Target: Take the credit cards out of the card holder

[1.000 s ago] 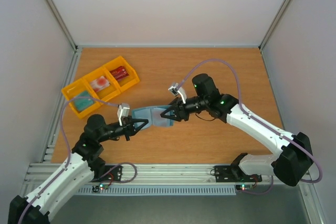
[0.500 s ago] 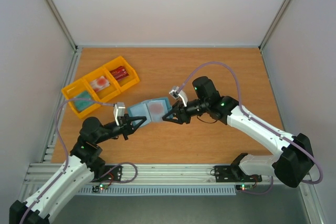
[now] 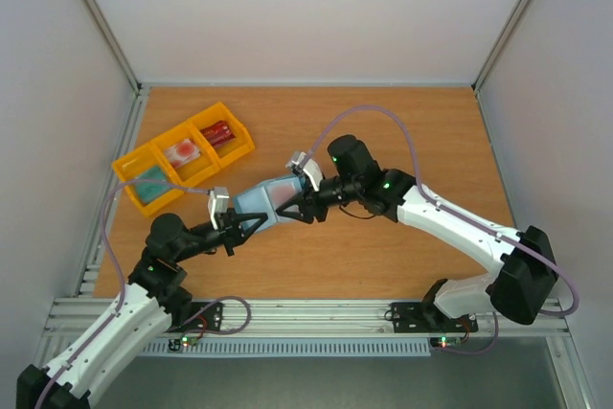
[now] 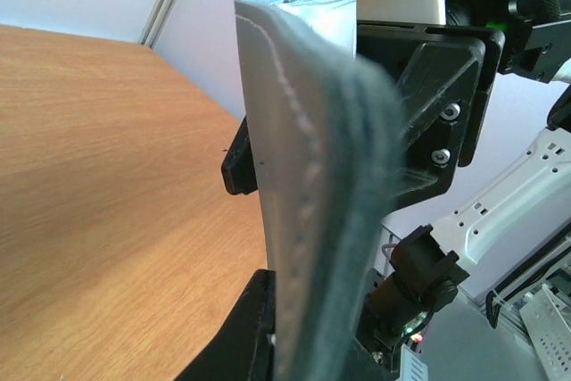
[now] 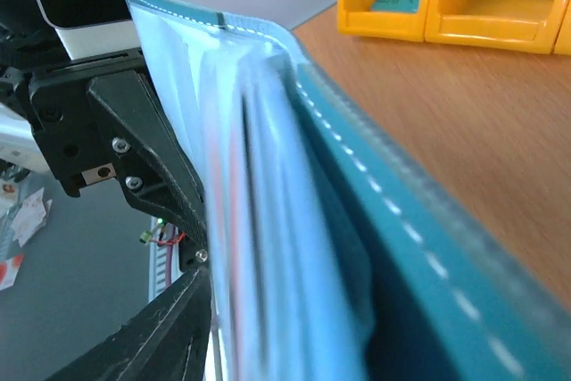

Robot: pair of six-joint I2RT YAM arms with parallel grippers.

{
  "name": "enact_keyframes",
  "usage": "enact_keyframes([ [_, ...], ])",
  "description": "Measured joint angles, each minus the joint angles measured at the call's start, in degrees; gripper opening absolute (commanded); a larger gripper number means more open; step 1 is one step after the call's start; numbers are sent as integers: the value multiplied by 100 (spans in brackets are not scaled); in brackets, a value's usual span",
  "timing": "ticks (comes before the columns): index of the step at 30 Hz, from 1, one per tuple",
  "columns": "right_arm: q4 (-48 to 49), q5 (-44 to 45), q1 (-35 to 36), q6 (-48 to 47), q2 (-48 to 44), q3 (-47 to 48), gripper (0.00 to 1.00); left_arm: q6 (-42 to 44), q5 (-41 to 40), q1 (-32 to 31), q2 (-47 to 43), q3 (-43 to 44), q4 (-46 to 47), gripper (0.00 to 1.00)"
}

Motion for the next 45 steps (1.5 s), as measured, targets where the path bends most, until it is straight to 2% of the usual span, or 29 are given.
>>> enact_keyframes([
  [5, 52, -238, 4, -105, 11, 31, 66, -4, -50, -7, 7, 0, 0, 0],
  [7, -39, -446, -37, -186, -101, 22, 67, -4, -76, -11, 11, 0, 4, 0],
  [9, -225, -592, -131, -291, -382, -22, 62, -4, -70, -22, 13, 0, 4, 0],
  [13, -507, -542, -450, -426, -1005, -35, 39, -4, -66, -48, 46, 0, 11, 0],
  [16, -612, -466, -584, -424, -1113, -26, 29, 0, -57, -55, 48, 0, 13, 0],
  [18, -675, -446, -586, -417, -1008, -24, 25, 4, -57, -55, 48, 0, 13, 0],
  [22, -772, -382, -586, -396, -822, -24, 25, 15, -57, -55, 48, 0, 13, 0],
  [27, -686, -245, -586, -273, -780, -24, 13, 15, -59, -59, 48, 0, 13, 0],
  [31, -533, -59, -531, -138, -664, -26, 13, 15, -92, -57, 48, -2, -7, 0],
  [38, -216, 79, -313, -42, -352, -24, 24, 15, -142, -48, 48, -7, -83, 0],
  [43, -35, 57, -127, -2, -166, -24, 22, 17, -101, -59, 48, -7, -55, 0],
  [45, -4, 57, -111, 7, -164, -24, 16, 17, -101, -59, 48, -7, -46, 0],
])
